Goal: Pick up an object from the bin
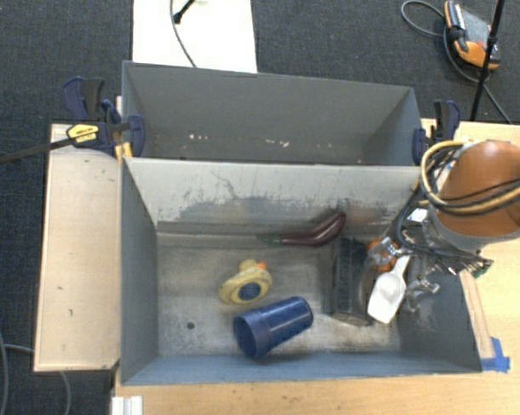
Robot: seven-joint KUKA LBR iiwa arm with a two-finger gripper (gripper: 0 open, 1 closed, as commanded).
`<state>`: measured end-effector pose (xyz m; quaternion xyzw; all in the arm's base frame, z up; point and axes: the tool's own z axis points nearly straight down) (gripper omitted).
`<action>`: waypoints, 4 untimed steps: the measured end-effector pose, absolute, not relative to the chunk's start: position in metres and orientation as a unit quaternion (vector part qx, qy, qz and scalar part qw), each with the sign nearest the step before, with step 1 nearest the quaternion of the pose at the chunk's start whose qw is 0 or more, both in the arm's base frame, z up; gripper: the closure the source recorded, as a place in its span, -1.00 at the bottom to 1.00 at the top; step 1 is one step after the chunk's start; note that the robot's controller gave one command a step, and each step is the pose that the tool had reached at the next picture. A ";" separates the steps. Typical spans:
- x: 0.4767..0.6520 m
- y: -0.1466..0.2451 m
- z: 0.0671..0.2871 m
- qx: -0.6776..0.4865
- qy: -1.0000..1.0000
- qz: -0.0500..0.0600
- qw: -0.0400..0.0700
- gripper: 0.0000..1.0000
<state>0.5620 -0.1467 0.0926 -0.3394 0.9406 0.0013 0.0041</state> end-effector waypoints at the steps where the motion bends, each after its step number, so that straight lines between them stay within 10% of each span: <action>1: 0.575 -0.128 0.070 -0.593 0.805 0.012 0.008 1.00; 4: 0.573 -0.131 0.096 -0.595 0.803 0.007 0.000 1.00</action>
Offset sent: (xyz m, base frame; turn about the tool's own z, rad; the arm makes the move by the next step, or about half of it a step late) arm 0.0000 0.0000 0.0000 0.0000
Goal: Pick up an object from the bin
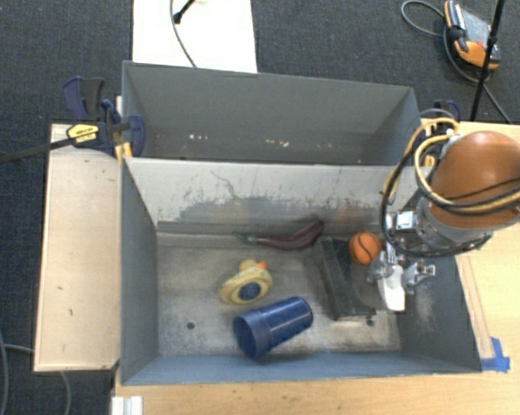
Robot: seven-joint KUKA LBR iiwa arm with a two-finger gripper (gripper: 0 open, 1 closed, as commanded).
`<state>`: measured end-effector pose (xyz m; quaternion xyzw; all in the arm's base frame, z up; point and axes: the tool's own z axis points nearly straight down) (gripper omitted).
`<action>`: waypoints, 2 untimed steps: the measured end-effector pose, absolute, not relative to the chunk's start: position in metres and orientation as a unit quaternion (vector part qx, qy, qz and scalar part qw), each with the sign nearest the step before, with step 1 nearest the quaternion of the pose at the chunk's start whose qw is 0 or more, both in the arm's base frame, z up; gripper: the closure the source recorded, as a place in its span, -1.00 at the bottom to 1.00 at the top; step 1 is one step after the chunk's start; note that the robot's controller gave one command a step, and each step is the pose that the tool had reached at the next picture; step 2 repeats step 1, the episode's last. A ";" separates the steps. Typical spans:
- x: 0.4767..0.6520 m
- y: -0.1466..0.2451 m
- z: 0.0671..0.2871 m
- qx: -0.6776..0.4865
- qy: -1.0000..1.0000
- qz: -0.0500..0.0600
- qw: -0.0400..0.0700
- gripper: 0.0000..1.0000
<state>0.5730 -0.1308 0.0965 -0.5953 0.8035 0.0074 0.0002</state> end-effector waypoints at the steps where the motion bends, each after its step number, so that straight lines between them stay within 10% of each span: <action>1: 0.575 -0.134 0.121 -0.593 0.805 0.002 0.001 1.00; 2: 0.575 -0.134 0.121 -0.593 0.805 0.002 0.001 1.00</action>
Offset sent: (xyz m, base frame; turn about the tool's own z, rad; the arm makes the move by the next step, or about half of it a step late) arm 0.0002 0.0001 0.0195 -0.0001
